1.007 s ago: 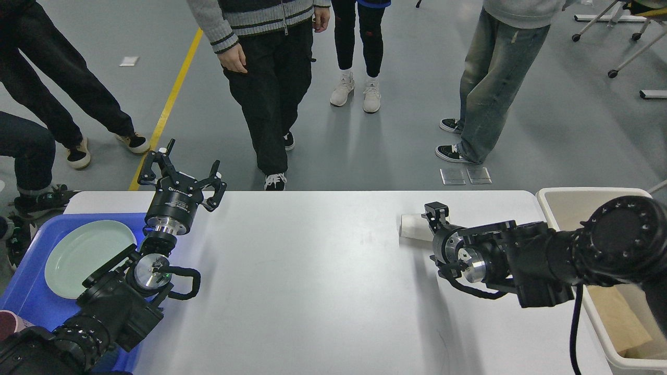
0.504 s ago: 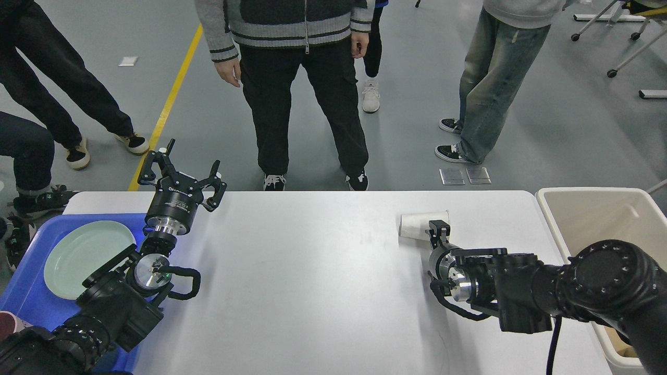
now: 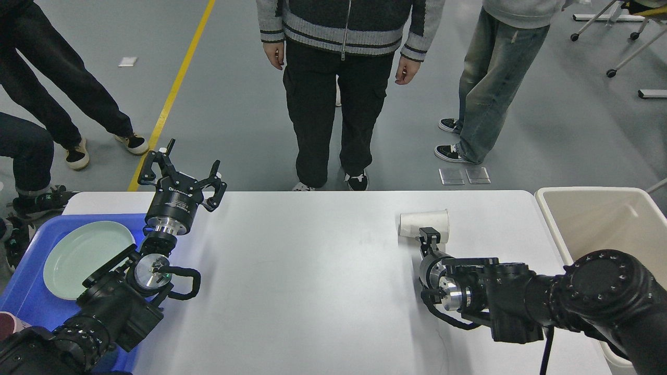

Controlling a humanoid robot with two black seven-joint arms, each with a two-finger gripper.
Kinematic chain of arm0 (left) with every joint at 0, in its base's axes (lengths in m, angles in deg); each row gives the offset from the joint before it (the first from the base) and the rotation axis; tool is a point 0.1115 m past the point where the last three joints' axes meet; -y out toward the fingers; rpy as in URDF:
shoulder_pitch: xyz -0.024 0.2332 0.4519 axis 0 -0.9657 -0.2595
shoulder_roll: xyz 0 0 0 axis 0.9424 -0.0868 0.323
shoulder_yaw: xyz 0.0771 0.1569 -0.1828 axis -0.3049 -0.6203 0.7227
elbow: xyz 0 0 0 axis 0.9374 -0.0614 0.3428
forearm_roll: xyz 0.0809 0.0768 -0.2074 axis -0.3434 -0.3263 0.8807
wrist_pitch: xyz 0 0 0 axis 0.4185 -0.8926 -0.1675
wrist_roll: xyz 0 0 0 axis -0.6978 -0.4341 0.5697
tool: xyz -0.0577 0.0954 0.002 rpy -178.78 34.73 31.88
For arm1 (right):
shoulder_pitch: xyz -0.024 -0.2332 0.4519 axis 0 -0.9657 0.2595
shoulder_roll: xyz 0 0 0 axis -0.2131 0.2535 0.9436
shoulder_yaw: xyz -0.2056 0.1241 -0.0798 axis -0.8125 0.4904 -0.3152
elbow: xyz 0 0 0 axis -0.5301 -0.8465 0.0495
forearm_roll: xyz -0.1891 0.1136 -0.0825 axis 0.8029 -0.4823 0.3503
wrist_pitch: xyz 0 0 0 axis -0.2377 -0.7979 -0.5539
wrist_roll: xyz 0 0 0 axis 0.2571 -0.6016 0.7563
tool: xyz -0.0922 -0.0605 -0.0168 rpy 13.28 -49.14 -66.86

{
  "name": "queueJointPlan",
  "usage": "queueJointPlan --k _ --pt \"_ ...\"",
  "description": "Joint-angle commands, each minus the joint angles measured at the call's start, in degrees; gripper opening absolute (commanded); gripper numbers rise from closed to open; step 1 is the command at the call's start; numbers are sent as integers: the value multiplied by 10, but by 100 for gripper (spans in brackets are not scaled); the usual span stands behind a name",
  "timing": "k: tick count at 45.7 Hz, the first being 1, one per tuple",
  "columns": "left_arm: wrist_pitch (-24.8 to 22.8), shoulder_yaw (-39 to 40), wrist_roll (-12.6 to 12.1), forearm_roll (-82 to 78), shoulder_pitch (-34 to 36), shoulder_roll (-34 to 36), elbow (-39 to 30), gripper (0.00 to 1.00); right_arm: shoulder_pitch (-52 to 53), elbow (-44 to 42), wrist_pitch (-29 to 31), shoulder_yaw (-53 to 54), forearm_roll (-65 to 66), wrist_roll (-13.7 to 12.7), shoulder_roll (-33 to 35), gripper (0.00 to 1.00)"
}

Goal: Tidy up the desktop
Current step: 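Lower the right gripper onto the tipped paper cup and grasp it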

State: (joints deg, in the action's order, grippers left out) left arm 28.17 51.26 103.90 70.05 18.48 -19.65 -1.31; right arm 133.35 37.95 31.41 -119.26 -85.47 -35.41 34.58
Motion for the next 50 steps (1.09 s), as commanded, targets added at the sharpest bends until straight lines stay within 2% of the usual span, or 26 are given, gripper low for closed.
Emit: queueJointPlan --k 1,14,18,28,41,50 --pt "0 14 0 2 -14 -1 -4 97 0 -2 0 2 4 1 0 100" --pt "-3 42 0 2 -19 -4 -8 97 9 -14 -2 51 14 1 12 100" --pt "-3 42 -1 2 -20 -4 -8 97 3 -61 5 52 28 -4 17 100" --pt "-3 42 -1 2 -20 -4 -8 97 -7 -177 28 54 28 -8 -18 100" --pt "-3 43 0 2 -19 -7 -8 97 -20 -181 59 54 29 -15 -29 100" --pt "-3 43 0 2 -19 -9 -8 97 -20 -207 60 52 29 -24 -51 100"
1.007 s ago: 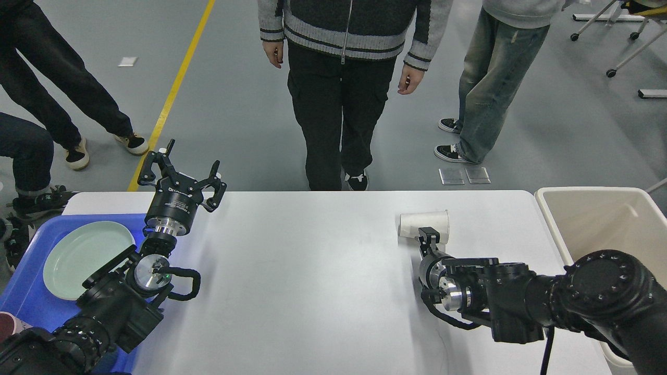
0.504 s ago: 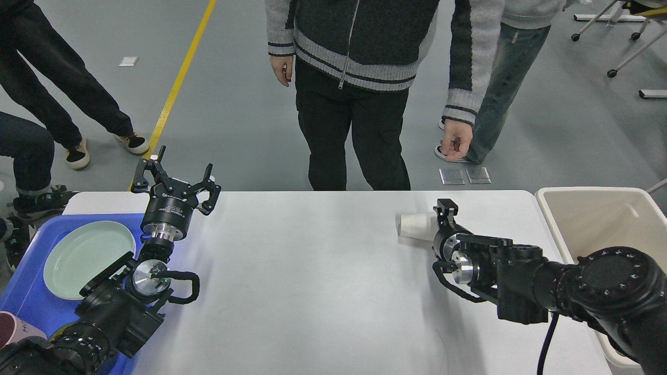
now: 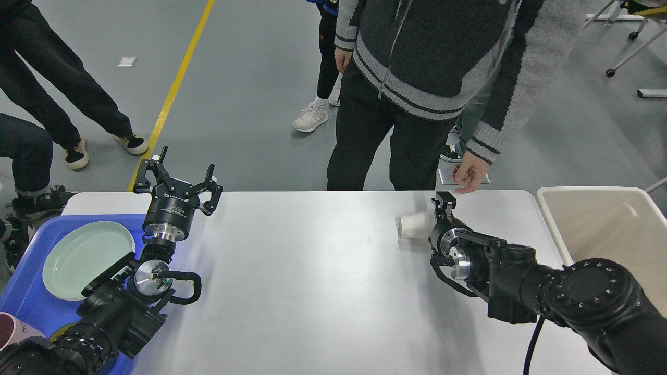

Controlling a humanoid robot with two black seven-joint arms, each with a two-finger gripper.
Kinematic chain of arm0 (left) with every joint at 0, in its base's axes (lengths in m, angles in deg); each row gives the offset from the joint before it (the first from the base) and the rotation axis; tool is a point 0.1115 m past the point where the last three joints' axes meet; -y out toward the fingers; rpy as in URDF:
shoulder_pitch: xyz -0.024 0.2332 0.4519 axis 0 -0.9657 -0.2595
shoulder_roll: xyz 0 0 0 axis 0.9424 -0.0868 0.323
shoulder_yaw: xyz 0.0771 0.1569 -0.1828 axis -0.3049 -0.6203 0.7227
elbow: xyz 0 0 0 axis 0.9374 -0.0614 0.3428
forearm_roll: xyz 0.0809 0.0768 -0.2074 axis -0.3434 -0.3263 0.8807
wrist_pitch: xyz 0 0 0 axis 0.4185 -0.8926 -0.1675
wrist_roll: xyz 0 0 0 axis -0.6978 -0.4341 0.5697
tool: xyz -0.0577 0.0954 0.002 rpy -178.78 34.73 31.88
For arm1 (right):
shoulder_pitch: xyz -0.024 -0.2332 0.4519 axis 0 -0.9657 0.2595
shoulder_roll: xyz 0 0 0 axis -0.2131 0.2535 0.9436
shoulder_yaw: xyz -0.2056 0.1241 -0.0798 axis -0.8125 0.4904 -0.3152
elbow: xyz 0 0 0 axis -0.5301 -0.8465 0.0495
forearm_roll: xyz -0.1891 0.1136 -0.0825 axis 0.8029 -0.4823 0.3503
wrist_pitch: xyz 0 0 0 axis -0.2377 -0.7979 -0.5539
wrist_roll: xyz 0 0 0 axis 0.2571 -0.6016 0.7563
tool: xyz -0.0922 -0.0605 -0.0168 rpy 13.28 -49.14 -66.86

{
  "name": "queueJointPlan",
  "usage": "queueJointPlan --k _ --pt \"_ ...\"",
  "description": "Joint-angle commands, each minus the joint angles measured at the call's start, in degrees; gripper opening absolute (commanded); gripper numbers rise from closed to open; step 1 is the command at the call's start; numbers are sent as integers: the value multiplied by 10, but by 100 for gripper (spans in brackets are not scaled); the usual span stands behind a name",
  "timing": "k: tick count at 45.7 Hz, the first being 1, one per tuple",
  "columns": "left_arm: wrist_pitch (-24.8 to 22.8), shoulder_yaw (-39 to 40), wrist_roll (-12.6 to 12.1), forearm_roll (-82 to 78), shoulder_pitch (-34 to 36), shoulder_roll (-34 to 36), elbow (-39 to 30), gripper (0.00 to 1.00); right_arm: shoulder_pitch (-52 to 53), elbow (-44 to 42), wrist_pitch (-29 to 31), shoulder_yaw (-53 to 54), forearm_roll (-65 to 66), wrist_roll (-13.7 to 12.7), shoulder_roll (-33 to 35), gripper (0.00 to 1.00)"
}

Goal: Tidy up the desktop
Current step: 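Lower the right gripper onto the tipped paper cup and grasp it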

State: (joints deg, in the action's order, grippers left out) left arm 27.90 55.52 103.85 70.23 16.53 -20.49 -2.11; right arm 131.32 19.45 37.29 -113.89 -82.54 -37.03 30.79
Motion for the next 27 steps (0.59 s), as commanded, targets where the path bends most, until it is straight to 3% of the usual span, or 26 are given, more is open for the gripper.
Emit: queueJointPlan --k 1,27 --pt "0 0 0 0 1 0 0 97 -2 -30 1 -2 0 -10 -16 100" --pt "0 0 0 0 0 -1 -1 97 -36 -79 11 -1 5 -21 -37 100"
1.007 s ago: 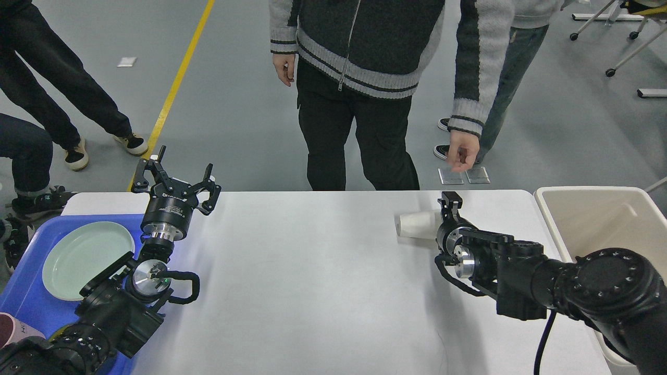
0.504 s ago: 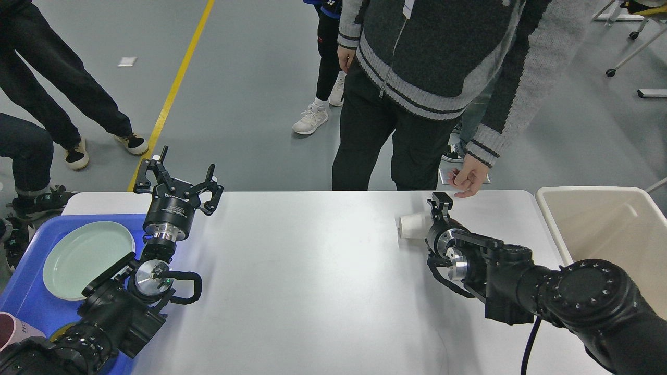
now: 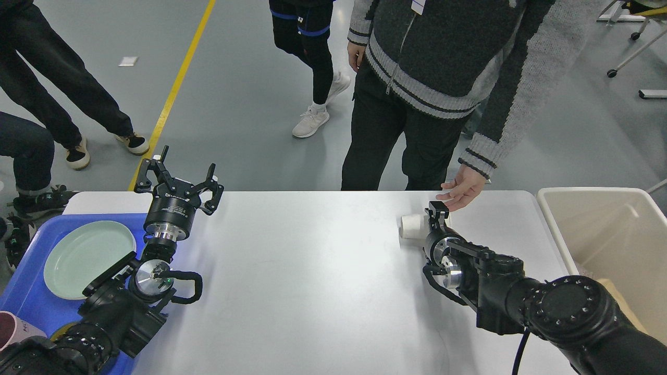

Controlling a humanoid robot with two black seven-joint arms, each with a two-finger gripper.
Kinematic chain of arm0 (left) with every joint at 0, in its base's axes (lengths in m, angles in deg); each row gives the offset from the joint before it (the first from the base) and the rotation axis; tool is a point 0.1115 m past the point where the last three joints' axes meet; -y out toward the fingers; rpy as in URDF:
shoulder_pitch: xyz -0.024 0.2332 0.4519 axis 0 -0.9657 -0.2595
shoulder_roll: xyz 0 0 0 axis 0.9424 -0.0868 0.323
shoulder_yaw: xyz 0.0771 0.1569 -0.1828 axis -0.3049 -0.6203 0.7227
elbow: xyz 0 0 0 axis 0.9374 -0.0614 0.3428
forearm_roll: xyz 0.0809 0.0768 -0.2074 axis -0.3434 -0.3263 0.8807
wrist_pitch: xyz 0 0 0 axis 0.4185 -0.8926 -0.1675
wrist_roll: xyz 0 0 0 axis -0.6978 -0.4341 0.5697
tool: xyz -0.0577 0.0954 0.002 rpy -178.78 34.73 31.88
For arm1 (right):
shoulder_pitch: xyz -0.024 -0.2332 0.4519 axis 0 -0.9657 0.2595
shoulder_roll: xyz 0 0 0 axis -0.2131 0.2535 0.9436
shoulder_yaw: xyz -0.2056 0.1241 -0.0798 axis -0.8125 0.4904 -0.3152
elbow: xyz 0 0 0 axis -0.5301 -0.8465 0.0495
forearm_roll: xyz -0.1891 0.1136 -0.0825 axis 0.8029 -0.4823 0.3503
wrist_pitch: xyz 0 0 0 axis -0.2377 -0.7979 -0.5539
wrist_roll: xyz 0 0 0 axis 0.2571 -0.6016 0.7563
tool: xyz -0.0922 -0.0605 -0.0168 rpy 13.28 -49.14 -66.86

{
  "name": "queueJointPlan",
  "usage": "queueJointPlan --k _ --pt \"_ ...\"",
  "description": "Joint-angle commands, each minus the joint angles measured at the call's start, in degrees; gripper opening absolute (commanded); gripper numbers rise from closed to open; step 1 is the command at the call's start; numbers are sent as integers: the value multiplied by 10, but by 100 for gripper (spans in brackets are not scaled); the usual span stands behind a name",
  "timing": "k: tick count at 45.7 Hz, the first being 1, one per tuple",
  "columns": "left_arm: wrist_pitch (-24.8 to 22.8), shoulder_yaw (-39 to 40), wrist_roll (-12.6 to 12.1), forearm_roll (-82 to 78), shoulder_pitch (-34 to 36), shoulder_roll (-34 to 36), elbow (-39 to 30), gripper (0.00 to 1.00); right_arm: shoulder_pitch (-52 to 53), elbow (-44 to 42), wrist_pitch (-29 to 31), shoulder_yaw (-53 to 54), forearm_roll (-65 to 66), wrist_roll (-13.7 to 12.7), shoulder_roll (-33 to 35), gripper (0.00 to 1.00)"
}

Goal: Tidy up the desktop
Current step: 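Lower the right gripper onto the tipped paper cup and grasp it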

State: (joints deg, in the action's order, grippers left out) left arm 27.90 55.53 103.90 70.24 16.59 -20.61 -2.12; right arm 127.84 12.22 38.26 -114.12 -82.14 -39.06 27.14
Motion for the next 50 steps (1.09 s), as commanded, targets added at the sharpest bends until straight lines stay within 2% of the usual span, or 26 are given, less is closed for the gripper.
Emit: queueJointPlan --k 1,7,9,10,12,13,14,16,17,31,37,41,47,50 --pt "0 0 0 0 -1 0 -1 97 -1 -6 3 1 1 0 -1 100" --pt "0 1 0 0 -1 0 -1 97 -3 -7 3 2 1 -4 -4 98" --pt "0 1 0 0 0 0 -1 97 -3 -7 3 1 1 -5 -7 93" --pt "0 1 0 0 -1 0 -1 97 -3 -7 3 1 1 -5 -8 86" --pt "0 1 0 0 -1 -1 -1 97 -3 -8 2 -2 1 -7 -9 61" --pt "0 1 0 0 -1 -1 -1 97 -3 -10 0 -7 3 -16 -11 41" --pt "0 1 0 0 -1 -2 -1 97 -4 -11 -2 -7 8 -21 -13 32" --pt "0 1 0 0 -1 -3 -1 97 -7 -11 -3 -8 17 -26 -14 6" --pt "0 1 0 0 -1 -3 -1 97 -8 -11 -4 -7 22 -27 -14 0" --pt "0 1 0 0 -1 -3 -1 97 -11 -6 -34 1 40 -29 -15 0" --pt "0 1 0 0 -1 -2 -1 97 -1 28 -35 -9 42 -29 -21 0" --pt "0 0 0 2 0 0 -1 97 14 97 -32 -16 61 -28 24 0" --pt "0 -2 0 1 3 1 -1 97 93 326 -25 -32 142 -25 162 0" --pt "0 -2 0 1 3 1 -1 97 157 413 -23 -54 168 -24 229 0"
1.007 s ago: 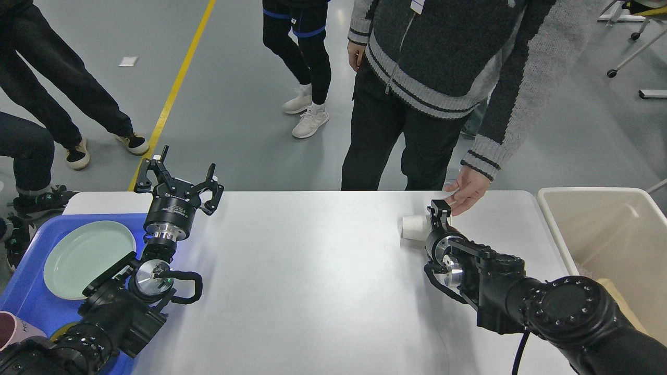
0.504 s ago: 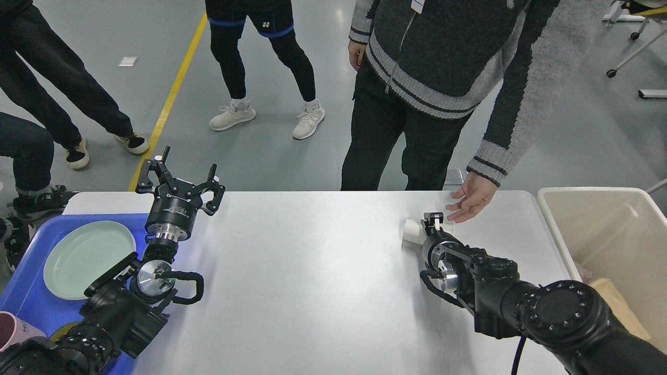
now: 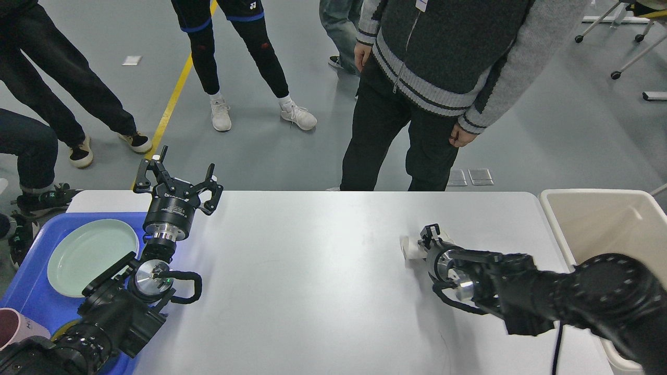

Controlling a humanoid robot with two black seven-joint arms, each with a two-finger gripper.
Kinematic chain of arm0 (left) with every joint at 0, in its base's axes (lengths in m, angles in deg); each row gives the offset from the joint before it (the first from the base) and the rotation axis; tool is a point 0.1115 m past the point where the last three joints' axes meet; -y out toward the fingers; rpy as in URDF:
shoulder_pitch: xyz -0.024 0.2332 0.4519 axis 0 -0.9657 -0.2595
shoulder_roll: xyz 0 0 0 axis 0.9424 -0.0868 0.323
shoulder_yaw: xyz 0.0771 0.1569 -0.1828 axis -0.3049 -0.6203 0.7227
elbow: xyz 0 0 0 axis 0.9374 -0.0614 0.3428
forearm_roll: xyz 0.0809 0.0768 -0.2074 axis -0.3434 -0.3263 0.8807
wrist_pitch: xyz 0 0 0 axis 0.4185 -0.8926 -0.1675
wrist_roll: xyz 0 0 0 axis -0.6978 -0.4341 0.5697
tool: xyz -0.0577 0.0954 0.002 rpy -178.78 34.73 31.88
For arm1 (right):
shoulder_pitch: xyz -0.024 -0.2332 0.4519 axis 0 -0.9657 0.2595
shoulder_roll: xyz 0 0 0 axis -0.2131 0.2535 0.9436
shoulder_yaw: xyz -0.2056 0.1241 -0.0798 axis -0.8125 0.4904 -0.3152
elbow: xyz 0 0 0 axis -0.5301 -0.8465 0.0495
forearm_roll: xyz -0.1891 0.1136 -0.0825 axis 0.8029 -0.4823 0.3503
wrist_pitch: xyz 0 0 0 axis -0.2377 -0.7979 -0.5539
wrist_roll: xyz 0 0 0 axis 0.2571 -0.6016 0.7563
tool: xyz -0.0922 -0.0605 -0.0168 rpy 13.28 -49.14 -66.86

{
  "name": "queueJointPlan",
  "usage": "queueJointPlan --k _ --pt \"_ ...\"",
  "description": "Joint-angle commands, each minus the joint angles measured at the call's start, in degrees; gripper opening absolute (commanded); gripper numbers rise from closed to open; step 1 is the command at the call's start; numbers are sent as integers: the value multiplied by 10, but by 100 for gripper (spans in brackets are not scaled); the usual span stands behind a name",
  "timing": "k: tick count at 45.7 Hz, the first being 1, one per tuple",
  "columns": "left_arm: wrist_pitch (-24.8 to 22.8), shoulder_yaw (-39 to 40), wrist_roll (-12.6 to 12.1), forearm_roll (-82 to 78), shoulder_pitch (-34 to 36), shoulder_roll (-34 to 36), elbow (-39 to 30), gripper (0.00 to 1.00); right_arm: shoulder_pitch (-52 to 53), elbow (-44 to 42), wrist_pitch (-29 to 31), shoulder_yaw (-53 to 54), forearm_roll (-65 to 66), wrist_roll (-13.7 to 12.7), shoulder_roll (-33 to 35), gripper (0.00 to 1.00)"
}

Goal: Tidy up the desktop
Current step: 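Lower the right gripper onto the tipped paper cup and grasp it, then carry the paper cup with the right gripper and drop it into the bin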

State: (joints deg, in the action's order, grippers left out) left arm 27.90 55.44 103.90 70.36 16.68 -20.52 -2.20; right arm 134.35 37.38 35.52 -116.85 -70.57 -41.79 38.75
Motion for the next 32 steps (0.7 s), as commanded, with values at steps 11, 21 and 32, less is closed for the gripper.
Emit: queueJointPlan --k 11,21,32 --pt "0 -2 0 0 3 0 1 97 416 372 204 -255 118 24 257 0" --pt "1 -2 0 0 3 0 1 97 676 517 357 -392 212 24 232 0" --pt "2 -2 0 0 3 0 2 97 786 590 386 -451 269 23 61 0"
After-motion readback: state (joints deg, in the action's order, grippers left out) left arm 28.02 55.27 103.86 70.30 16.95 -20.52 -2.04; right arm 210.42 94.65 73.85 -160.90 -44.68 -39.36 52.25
